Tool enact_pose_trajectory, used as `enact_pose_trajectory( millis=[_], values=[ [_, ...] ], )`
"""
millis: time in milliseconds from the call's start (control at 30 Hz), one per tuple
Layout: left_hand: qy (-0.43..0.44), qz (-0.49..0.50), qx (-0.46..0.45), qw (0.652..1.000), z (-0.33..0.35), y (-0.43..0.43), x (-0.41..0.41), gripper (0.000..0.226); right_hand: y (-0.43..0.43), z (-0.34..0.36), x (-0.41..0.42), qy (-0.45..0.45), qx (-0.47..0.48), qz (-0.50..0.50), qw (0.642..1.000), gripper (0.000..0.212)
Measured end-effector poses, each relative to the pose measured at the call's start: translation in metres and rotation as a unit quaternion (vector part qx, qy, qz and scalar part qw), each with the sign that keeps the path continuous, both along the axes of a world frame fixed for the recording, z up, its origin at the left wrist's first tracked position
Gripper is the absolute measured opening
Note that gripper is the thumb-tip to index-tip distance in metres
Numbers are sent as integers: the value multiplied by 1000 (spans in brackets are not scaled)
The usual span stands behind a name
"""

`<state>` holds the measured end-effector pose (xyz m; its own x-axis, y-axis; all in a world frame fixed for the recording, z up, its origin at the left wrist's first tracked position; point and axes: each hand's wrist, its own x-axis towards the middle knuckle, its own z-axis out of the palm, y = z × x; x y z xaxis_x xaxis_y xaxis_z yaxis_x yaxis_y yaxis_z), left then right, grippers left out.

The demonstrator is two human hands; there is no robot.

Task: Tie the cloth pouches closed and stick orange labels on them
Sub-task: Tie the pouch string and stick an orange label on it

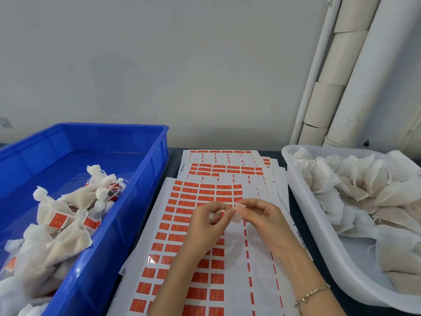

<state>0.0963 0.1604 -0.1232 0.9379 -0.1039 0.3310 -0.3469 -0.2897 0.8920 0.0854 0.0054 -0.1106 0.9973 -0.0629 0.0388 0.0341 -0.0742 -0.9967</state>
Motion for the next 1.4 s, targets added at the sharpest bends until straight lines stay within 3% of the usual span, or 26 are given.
enact_pose_trajectory(
  millis=[167, 267, 433, 733, 1000, 1100, 1200, 1400],
  values=[
    [-5, 19, -7, 1000, 2, -3, -1, 7, 1, 4, 4, -26, 107, 51, 993, 38],
    [-5, 22, -17, 1000, 2, 1, -1, 9, -4, 6, 2, -75, 27, 15, 997, 41],
    [-18, 16, -15, 1000, 2, 2, 1, 12, -3, -2, 1, -90, -61, -5, 994, 24],
    [15, -24, -27, 999, 5, 3, -2, 14, -8, -4, 1, -67, -45, 8, 997, 14],
    [23, 12, -23, 999, 3, 3, 0, 13, -5, -2, 1, -66, 0, 11, 998, 25],
    [27, 3, -20, 999, 4, 3, -1, 15, -4, -6, 3, -109, -55, -4, 993, 11],
    [51, 11, -25, 998, 5, 3, -1, 16, -4, -10, 4, -147, -110, -21, 983, 10],
    [36, 24, -9, 999, 5, 2, -1, 21, -3, -13, 5, -146, -147, -32, 978, 7]
  ],
)
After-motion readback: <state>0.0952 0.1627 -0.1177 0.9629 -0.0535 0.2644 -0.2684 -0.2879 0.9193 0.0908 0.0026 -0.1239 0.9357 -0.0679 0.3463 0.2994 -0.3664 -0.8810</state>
